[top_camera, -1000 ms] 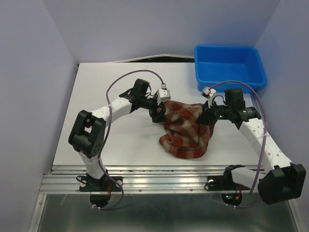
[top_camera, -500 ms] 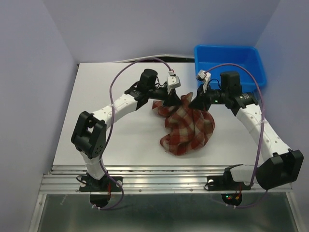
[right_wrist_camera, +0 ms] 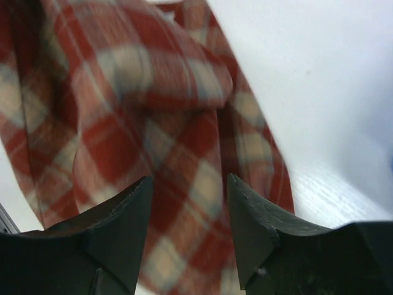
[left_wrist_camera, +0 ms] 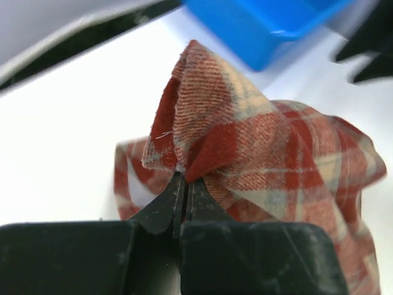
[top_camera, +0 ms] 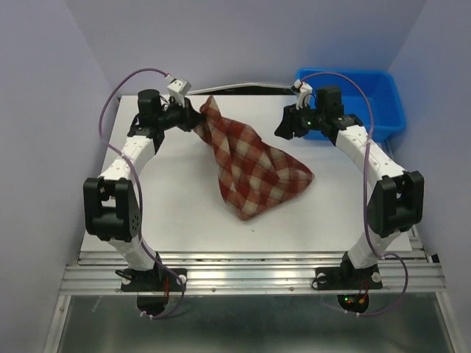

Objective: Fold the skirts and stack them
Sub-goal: Move the skirt to the center of the board

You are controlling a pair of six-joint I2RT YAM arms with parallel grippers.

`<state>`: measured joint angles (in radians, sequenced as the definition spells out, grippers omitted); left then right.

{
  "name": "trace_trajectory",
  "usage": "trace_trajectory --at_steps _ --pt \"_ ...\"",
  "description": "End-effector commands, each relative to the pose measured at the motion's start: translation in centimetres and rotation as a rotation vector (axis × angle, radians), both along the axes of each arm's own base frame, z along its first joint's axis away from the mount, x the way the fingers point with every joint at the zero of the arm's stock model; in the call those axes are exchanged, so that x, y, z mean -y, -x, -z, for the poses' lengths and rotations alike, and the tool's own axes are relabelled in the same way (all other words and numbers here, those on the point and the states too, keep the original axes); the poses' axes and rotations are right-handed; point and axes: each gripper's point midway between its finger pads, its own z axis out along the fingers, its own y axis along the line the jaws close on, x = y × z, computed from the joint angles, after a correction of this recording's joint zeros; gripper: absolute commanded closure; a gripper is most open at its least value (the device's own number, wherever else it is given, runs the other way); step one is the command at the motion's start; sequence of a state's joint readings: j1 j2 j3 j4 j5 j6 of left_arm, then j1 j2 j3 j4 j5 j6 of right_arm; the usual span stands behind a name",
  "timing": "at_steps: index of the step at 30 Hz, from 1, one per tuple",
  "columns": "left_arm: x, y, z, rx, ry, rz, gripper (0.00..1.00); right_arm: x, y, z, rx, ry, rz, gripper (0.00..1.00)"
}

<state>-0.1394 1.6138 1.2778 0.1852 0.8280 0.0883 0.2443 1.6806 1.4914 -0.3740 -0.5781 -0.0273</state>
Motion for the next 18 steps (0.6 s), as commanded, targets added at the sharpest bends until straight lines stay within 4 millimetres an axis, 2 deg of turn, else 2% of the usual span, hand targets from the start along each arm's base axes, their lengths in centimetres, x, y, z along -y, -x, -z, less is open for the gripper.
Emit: trace_trajectory --at_steps 1,2,4,5,7,9,10,12,13,14,15,16,18 --pt "-4.6 -3.8 7.1 -0.328 0.038 -0.297 1.0 0.6 -0.4 -0.1 -0.026 0.026 0.083 0.42" --pt "-4.9 -3.9 8.1 -0.346 0.031 -0.306 1.0 0.7 0.2 0.3 -0.044 0.032 0.081 0.36" --pt "-5.6 -4.2 10.0 -0.371 -0.013 -0.341 1.0 1.2 1.5 2.0 -0.083 0.076 0.061 0.35" --pt "-6.0 -4.4 11.4 -0.384 -0.045 -0.355 0.98 1.7 2.5 3.9 -0.127 0.101 0.061 0.34" --pt "-7.1 -4.7 12.4 -0.392 -0.097 -0.401 0.83 2.5 3.8 5.6 -0.152 0.146 0.064 0.34" --pt "-8.5 -4.9 12.4 -0.36 -0.144 -0.425 0.76 3.5 5.6 8.2 -0.2 0.2 0.059 0.34" --pt "-8.8 -4.9 11.0 -0.319 -0.151 -0.417 0.66 3.8 6.1 8.9 -0.213 0.216 0.053 0.34" --pt "-9.1 -3.9 10.0 -0.25 -0.228 -0.354 0.58 4.3 7.9 10.7 -0.25 0.25 0.02 0.33" --pt "-9.2 -3.3 7.9 -0.183 -0.254 -0.332 0.39 4.5 8.4 10.9 -0.249 0.26 0.01 0.3" --pt "-9.4 -2.8 7.1 -0.144 -0.285 -0.313 0.36 4.8 8.8 11.3 -0.252 0.274 0.006 0.24" --pt "-9.5 -1.6 6.8 -0.134 -0.323 -0.279 0.21 5.2 9.4 12.3 -0.266 0.298 0.003 0.12" --pt "-9.8 -0.8 5.2 -0.032 -0.403 -0.23 0.2 6.2 9.2 13.0 -0.262 0.347 0.038 0.11" --pt "-9.9 2.1 5.5 -0.035 -0.489 -0.123 0.2 7.2 9.2 14.1 -0.263 0.403 0.054 0.12"
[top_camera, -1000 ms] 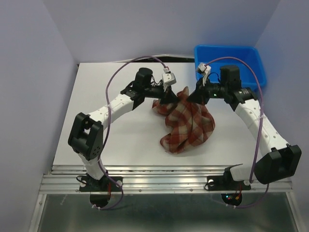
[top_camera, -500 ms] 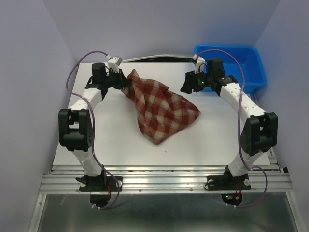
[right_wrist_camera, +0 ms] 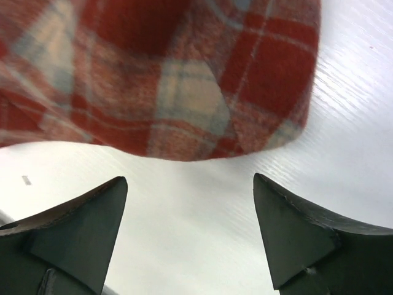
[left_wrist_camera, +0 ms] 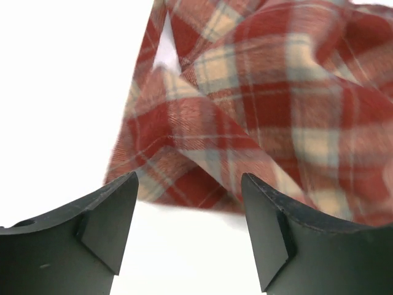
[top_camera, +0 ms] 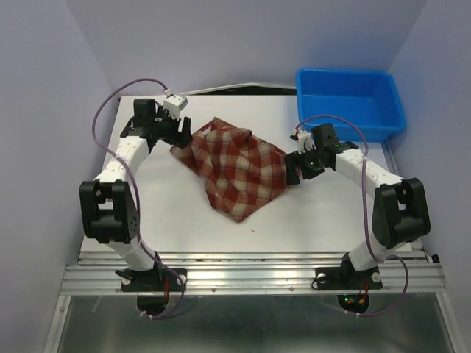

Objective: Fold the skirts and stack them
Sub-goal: Move the skirt to the center of the board, then flatten the skirt out

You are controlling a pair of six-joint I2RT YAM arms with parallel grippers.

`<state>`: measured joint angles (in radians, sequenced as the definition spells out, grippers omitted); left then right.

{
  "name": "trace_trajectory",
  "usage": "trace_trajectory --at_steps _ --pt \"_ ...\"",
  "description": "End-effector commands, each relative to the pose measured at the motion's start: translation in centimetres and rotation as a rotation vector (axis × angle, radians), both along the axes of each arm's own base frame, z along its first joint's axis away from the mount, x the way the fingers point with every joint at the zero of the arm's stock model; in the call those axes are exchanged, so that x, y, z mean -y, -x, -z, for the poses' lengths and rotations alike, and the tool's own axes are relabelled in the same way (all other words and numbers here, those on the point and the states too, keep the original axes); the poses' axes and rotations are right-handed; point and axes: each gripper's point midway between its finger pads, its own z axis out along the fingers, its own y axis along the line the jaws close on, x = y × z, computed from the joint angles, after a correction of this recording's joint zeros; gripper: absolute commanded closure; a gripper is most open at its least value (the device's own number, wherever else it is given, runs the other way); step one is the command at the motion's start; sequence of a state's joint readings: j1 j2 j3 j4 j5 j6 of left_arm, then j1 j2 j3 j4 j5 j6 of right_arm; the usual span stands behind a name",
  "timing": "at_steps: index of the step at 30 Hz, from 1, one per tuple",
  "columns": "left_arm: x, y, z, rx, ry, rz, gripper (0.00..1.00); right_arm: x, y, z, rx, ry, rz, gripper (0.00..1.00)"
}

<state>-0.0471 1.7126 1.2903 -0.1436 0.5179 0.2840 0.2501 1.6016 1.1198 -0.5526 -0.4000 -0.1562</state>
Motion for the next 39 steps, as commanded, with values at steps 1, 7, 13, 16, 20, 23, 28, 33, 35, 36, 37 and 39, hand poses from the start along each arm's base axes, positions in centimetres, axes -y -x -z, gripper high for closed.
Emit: trace_trajectory --at_steps 1,7,13,16,20,23,28,33,35,36,37,39 --pt "0.0 5.1 -6.7 0.252 -0.246 0.367 0.2 2.2 -0.5 0.4 0.089 0.131 -0.01 0.12" --pt "2.9 15.9 -2.5 0.265 -0.453 0.785 0.2 2.2 -2.4 2.0 0.133 0.162 -0.039 0.14" --pt "9.3 22.4 2.9 0.39 -0.608 1.074 0.2 1.0 -4.3 3.2 0.137 0.137 -0.093 0.16" --pt "12.0 23.5 4.4 0.485 -0.68 1.149 0.2 0.6 -4.9 3.6 0.148 0.123 -0.097 0.26" --pt "14.8 24.3 5.6 0.568 -0.736 1.233 0.2 0.3 -5.5 3.6 0.152 0.112 -0.094 0.48" --pt "15.9 25.1 7.3 0.622 -0.82 1.321 0.2 -0.1 -5.8 3.0 0.154 0.089 -0.09 0.64" --pt "16.0 24.7 10.5 0.648 -0.958 1.384 0.36 -0.9 -5.5 0.7 0.162 0.037 -0.085 0.81" --pt "16.1 24.3 10.0 0.624 -0.969 1.359 0.8 -0.8 -5.1 -1.9 0.185 0.028 -0.075 0.99" --pt "16.4 24.9 7.4 0.632 -0.899 1.33 0.93 -0.6 -5.0 -2.7 0.195 0.032 -0.069 0.99" --pt "16.7 25.4 6.0 0.622 -0.847 1.317 0.95 -0.6 -5.2 -3.7 0.212 0.033 -0.063 0.99" --pt "18.8 26.0 1.3 0.658 -0.678 1.249 0.97 -0.1 -4.7 -4.6 0.216 0.047 -0.058 0.99" --pt "19.4 27.7 -3.0 0.628 -0.508 1.218 1.0 0.3 -4.5 -6.5 0.246 0.06 -0.046 0.99"
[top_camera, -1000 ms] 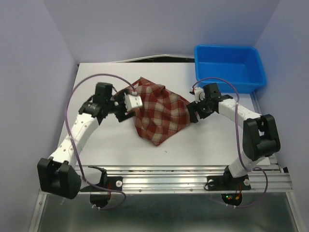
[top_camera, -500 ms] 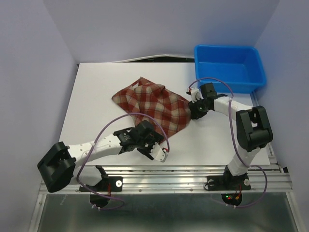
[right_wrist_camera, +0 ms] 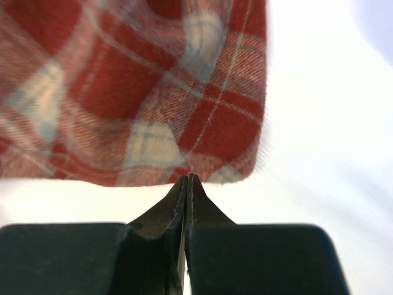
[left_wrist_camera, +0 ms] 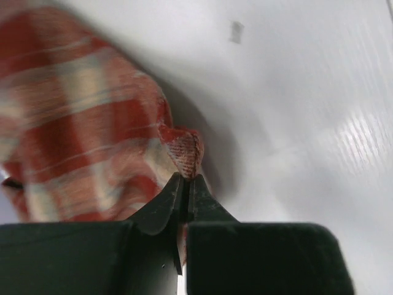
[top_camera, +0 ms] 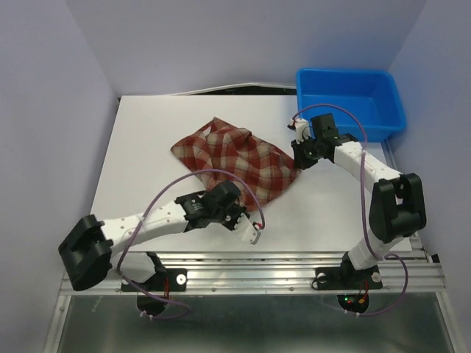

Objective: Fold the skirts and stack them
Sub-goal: Flatten the skirt out

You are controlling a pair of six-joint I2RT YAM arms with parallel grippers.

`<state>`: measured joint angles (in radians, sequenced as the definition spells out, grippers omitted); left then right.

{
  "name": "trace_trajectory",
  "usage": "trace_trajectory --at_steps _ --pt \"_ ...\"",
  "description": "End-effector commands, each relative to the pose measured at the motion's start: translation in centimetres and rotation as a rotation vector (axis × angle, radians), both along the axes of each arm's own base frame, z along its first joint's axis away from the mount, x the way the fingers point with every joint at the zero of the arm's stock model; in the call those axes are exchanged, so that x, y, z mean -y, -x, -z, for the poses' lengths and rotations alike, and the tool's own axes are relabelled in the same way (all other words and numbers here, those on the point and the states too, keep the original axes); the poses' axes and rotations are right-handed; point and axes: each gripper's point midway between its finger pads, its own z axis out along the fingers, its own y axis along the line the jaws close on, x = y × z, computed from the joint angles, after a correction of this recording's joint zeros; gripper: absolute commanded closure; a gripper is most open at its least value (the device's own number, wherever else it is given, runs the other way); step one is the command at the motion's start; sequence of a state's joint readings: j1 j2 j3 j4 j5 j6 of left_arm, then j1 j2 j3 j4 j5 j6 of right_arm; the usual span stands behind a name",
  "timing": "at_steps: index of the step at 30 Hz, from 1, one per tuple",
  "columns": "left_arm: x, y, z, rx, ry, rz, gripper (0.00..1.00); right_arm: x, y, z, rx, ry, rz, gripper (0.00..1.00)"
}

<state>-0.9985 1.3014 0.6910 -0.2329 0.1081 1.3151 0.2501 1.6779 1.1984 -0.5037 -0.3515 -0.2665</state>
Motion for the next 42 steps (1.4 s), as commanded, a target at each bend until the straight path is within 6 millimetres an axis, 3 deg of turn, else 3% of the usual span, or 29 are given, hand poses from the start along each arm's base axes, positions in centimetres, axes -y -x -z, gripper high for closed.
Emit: trace_trajectory --at_steps 1,2,4,5,6,7,9,11,12,14,15,16,18,19,21,22,26,28,30,33,35,36,38,42 --pt "4.4 3.0 -16.4 -0.193 0.497 -0.065 1.0 0.5 -0.9 -7.9 0.17 0.001 0.026 0.99" --pt "4.6 3.6 -18.6 -0.223 0.563 -0.071 1.0 0.7 -1.0 -8.2 0.175 0.013 0.034 0.99" --pt "4.6 4.5 -23.2 -0.306 0.7 -0.13 1.0 1.3 -1.5 -10.3 0.219 0.038 0.049 0.82" --pt "4.4 4.3 -24.4 -0.322 0.733 -0.152 1.0 1.3 -1.6 -10.8 0.226 0.042 0.047 0.74" --pt "4.3 4.2 -25.2 -0.352 0.76 -0.169 1.0 1.4 -1.7 -10.9 0.22 0.051 0.048 0.42" --pt "4.3 3.5 -26.3 -0.367 0.789 -0.196 1.0 1.5 -2.2 -11.5 0.244 0.057 0.044 0.26" --pt "3.1 0.2 -27.3 -0.403 0.857 -0.318 1.0 1.3 -2.7 -11.4 0.241 0.058 0.044 0.1" --pt "2.5 -3.4 -25.9 -0.454 0.861 -0.439 1.0 1.2 -3.2 -11.2 0.236 0.057 0.042 0.07" --pt "0.8 -6.4 -25.7 -0.458 0.894 -0.544 1.0 1.0 -3.4 -11.4 0.238 0.053 0.043 0.07" --pt "0.0 -10.4 -23.7 -0.516 0.895 -0.667 1.0 0.8 -3.6 -10.6 0.217 0.051 0.034 0.07" --pt "-1.8 -12.8 -23.0 -0.544 0.922 -0.757 1.0 0.7 -3.4 -10.2 0.206 0.049 0.028 0.06" --pt "-2.2 -15.1 -21.4 -0.587 0.909 -0.817 1.0 0.6 -3.2 -10.0 0.201 0.044 0.015 0.06" --pt "-4.3 -18.1 -19.8 -0.632 0.919 -0.928 1.0 0.5 -2.3 -9.1 0.166 0.038 -0.002 0.06" --pt "-4.5 -19.9 -18.3 -0.676 0.902 -0.972 1.0 0.2 -1.7 -9.1 0.159 0.022 -0.025 0.06" --pt "-5.3 -21.4 -16.9 -0.714 0.893 -1.022 1.0 -0.2 -0.4 -8.7 0.131 0.002 -0.06 0.06" --pt "-5.9 -22.7 -15.9 -0.727 0.894 -1.057 1.0 -0.6 1.2 -8.3 0.095 -0.027 -0.099 0.06" --pt "-6.9 -24.6 -13.7 -0.733 0.876 -1.105 1.0 -2.1 6.2 -7.1 -0.041 -0.149 -0.182 0.06" --pt "-7.1 -24.8 -13.1 -0.74 0.87 -1.104 1.0 -2.6 7.7 -7.1 -0.051 -0.196 -0.2 0.07" --pt "-7.1 -24.8 -12.9 -0.731 0.865 -1.084 1.0 -2.1 8.7 -5.2 -0.075 -0.182 -0.186 0.1" --pt "-7.0 -24.0 -12.7 -0.731 0.855 -1.05 1.0 -1.4 6.5 -4.5 0.005 -0.151 -0.093 0.15" --pt "-7.1 -23.3 -12.5 -0.728 0.845 -1.032 1.0 -0.7 5.1 -2.8 -0.032 -0.103 -0.001 0.19" --pt "-7.2 -23.2 -12.5 -0.71 0.841 -1.018 1.0 -0.7 4.2 -3.0 -0.04 -0.098 0.02 0.24" --pt "-7.5 -22.6 -12.1 -0.702 0.832 -1.027 1.0 -1.0 3.5 -1.2 -0.122 -0.098 0.072 0.27" --pt "-7.8 -22.3 -11.3 -0.69 0.812 -1.038 1.0 -2.2 3.0 0.2 -0.199 -0.166 0.126 0.29"
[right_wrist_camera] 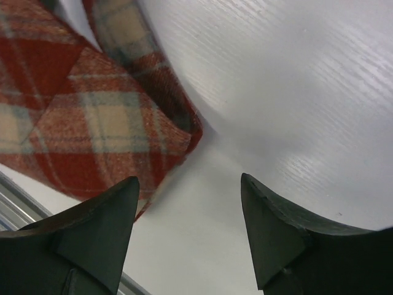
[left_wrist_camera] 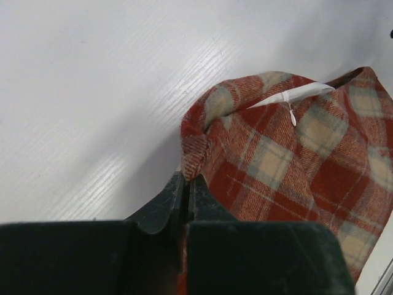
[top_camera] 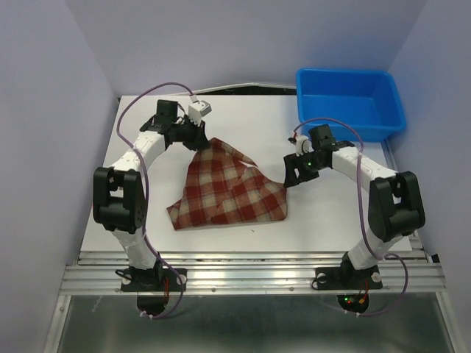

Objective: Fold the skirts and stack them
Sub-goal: Flatten the skirt out

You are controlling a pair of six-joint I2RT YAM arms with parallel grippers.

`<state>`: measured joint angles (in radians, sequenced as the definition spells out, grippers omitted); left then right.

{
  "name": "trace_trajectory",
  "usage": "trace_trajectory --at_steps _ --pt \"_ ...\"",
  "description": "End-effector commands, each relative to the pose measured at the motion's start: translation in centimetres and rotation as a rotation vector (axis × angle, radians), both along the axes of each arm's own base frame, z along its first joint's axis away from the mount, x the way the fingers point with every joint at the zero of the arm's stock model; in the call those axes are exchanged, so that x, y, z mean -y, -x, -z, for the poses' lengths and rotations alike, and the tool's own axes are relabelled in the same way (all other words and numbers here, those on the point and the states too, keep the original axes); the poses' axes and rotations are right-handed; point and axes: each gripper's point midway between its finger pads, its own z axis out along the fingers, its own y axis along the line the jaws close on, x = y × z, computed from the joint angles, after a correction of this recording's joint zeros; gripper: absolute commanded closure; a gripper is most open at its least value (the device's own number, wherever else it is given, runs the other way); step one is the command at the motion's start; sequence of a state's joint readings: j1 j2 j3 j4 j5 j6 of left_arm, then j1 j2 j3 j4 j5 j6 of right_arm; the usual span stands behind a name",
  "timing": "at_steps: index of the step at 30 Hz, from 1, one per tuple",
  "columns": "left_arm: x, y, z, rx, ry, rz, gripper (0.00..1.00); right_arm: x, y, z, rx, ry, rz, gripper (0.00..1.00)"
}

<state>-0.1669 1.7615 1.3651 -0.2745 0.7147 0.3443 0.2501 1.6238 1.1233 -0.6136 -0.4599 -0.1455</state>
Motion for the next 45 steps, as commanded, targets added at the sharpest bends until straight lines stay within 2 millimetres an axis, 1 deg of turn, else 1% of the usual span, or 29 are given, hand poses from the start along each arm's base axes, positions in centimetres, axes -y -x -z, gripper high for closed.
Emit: trace_trajectory --at_steps 1,6,12,14,15,17,18,19,20,21,22,23,24,25,26,27,28,29,30,31,32,33,36,37,38,40,43,44,45 --pt "-0.2 0.4 -2.3 0.094 0.003 0.025 1.0 -1.4 -2.2 -0.1 -0.014 -0.061 0.105 0.3" --pt "-0.3 0.3 -2.4 0.105 0.01 0.023 1.0 -2.1 -0.7 2.6 -0.157 -0.1 0.173 0.33" --pt "-0.4 0.0 -2.1 0.107 0.016 0.016 1.0 -3.7 0.5 4.2 -0.264 -0.191 0.148 0.35" --pt "-0.5 0.1 -2.0 0.102 0.027 0.008 1.0 -4.0 0.7 5.1 -0.301 -0.199 0.139 0.45" --pt "-0.6 0.1 -2.0 0.099 0.031 0.005 1.0 -4.0 0.7 5.3 -0.307 -0.199 0.137 0.59" --pt "-0.9 0.1 -2.3 0.1 0.037 -0.004 1.0 -3.8 -0.1 4.8 -0.288 -0.209 0.143 0.73" --pt "-1.1 0.1 -2.4 0.102 0.039 -0.008 1.0 -3.9 -0.4 4.2 -0.272 -0.215 0.142 0.8" --pt "-1.6 0.0 -2.8 0.104 0.043 -0.021 1.0 -3.6 -1.2 3.2 -0.238 -0.227 0.15 0.92" --pt "-1.9 -0.1 -3.4 0.114 0.042 -0.029 1.0 -3.3 -1.8 2.2 -0.207 -0.232 0.156 0.97" --pt "-2.2 0.1 -3.7 0.108 0.04 -0.033 1.0 -2.8 -2.7 -0.2 -0.131 -0.253 0.159 0.99" --pt "-2.6 0.1 -4.4 0.12 0.039 -0.037 1.0 -2.8 -3.0 -1.9 -0.082 -0.263 0.149 0.99" --pt "-3.5 -0.2 -6.0 0.159 0.041 -0.052 1.0 -2.2 -4.4 -4.3 0.004 -0.267 0.156 0.99" --pt "-3.9 0.0 -6.7 0.166 0.041 -0.055 1.0 -1.4 -5.0 -7.9 0.113 -0.279 0.16 0.99" --pt "-4.4 -0.1 -8.2 0.198 0.042 -0.062 1.0 -0.9 -5.4 -10.2 0.186 -0.284 0.157 0.99" --pt "-5.3 0.0 -9.8 0.242 0.034 -0.067 1.0 -0.8 -6.1 -13.3 0.292 -0.283 0.131 0.99" --pt "-5.6 0.5 -10.4 0.247 0.029 -0.063 1.0 -0.2 -6.2 -15.6 0.364 -0.284 0.126 0.99" --pt "-5.8 0.7 -11.6 0.276 0.028 -0.059 1.0 0.0 -5.7 -18.8 0.461 -0.288 0.11 0.99" --pt "-6.0 1.2 -13.7 0.329 0.024 -0.059 1.0 0.4 -5.7 -20.7 0.543 -0.267 0.083 0.99" --pt "-6.1 1.6 -14.8 0.353 0.025 -0.056 1.0 0.7 -5.8 -23.0 0.618 -0.256 0.084 0.99" --pt "-7.1 2.1 -16.9 0.406 0.028 -0.077 1.0 1.1 -5.2 -25.1 0.689 -0.242 0.069 0.99" --pt "-7.4 2.0 -17.3 0.414 0.03 -0.083 1.0 1.4 -5.1 -26.3 0.728 -0.234 0.072 0.99" --pt "-8.0 2.6 -19.4 0.465 0.038 -0.109 1.0 1.9 -5.3 -28.0 0.781 -0.216 0.095 0.99" --pt "-7.9 4.6 -22.3 0.539 0.092 -0.126 1.0 2.5 -5.1 -30.1 0.831 -0.217 0.117 0.99" --pt "-7.5 5.4 -22.7 0.547 0.112 -0.105 1.0 2.3 -4.9 -30.7 0.838 -0.234 0.106 0.99" --pt "-7.1 5.9 -22.4 0.532 0.137 -0.102 1.0 2.0 -4.6 -30.8 0.835 -0.248 0.089 0.99" --pt "-6.2 8.0 -23.2 0.542 0.184 -0.048 1.0 1.3 -3.7 -30.9 0.831 -0.276 0.037 0.99" --pt "-5.6 10.9 -22.2 0.577 0.162 0.031 1.0 2.7 -4.1 -28.9 0.824 -0.174 0.061 0.99" --pt "-5.6 11.5 -19.5 0.541 0.151 0.042 1.0 3.1 -4.1 -27.8 0.828 -0.127 0.045 0.99" --pt "-5.7 12.8 -19.5 0.628 0.106 0.076 1.0 3.3 -3.7 -24.7 0.772 -0.101 0.032 0.99"
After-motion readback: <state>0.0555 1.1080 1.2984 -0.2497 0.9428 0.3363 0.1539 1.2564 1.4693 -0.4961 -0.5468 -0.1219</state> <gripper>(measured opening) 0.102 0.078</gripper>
